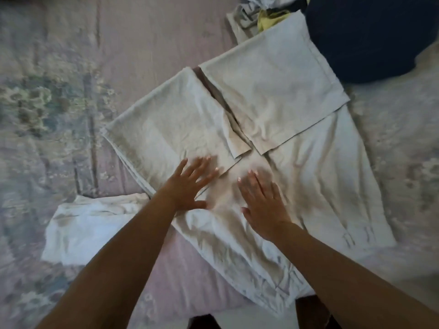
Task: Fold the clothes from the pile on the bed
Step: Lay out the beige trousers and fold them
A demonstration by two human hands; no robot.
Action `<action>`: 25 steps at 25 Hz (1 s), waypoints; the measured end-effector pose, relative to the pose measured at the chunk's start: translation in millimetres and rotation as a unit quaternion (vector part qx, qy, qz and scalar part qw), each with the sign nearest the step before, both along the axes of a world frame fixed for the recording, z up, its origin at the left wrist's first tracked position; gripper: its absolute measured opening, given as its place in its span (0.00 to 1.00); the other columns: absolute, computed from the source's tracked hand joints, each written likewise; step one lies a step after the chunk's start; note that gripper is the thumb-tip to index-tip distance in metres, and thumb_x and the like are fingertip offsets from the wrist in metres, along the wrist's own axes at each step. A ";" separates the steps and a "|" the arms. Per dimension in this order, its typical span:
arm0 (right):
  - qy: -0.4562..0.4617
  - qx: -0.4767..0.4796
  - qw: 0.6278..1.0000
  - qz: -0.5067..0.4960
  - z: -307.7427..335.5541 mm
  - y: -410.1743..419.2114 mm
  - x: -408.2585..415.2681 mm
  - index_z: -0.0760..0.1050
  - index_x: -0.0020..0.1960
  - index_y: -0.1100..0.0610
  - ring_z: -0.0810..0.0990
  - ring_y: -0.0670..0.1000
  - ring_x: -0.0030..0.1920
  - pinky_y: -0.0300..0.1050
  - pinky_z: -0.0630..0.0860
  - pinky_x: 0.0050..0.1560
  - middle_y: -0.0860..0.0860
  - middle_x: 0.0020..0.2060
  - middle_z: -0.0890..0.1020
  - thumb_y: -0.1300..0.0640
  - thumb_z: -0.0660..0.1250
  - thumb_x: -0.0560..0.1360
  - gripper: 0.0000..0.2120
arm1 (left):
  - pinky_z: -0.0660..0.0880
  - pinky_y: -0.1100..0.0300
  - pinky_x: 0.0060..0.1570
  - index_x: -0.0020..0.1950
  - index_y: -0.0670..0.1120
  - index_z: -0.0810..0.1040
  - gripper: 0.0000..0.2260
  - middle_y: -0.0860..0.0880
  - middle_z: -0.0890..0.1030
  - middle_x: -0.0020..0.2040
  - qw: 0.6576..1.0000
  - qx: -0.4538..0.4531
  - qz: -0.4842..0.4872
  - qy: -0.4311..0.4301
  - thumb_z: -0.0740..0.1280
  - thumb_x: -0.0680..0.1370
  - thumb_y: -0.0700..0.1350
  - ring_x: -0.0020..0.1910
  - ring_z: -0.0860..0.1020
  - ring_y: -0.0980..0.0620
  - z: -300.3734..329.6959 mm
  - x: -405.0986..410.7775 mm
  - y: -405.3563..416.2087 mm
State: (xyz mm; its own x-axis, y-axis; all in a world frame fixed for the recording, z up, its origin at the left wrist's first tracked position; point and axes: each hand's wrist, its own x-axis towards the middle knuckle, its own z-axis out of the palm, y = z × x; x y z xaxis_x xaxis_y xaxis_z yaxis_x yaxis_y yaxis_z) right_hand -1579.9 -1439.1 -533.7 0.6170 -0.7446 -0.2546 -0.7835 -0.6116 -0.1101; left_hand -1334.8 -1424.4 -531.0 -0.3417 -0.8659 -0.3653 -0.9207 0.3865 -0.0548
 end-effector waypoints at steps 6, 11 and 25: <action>0.042 0.037 0.989 -0.138 -5.6 144.9 28.2 0.62 0.73 0.54 0.59 0.61 0.72 0.75 0.58 0.62 0.60 0.73 0.62 0.36 0.75 0.57 0.51 | 0.60 0.30 0.61 0.74 0.54 0.37 0.59 0.46 0.39 0.74 0.998 0.027 -0.047 -0.025 0.70 0.58 0.72 0.76 0.51 0.45 0.5 56.1 27.6; 0.081 0.018 0.980 -0.183 -15.5 204.5 54.5 0.53 0.76 0.52 0.46 0.60 0.76 0.75 0.56 0.63 0.59 0.76 0.55 0.37 0.74 0.60 0.53 | 0.61 0.28 0.58 0.76 0.51 0.40 0.60 0.39 0.48 0.77 0.987 0.017 -0.135 -0.085 0.71 0.56 0.69 0.75 0.53 0.38 -14.4 70.7 41.3; 0.005 -0.051 0.973 -0.227 13.2 172.2 18.9 0.79 0.38 0.63 0.82 0.61 0.41 0.55 0.80 0.40 0.61 0.45 0.81 0.62 0.74 0.58 0.10 | 0.77 0.50 0.36 0.31 0.41 0.77 0.16 0.43 0.76 0.30 0.977 -0.117 -0.173 -0.037 0.74 0.47 0.30 0.27 0.76 0.44 31.0 106.8 -9.4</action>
State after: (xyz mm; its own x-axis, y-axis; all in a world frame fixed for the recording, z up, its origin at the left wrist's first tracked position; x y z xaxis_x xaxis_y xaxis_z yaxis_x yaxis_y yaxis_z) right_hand -1561.0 -1266.9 -520.6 0.2172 -0.9613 -0.1692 -0.9759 -0.2104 -0.0575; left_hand -1228.0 -1433.8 -500.0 -0.6094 -0.7655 -0.2063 -0.7268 0.6434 -0.2404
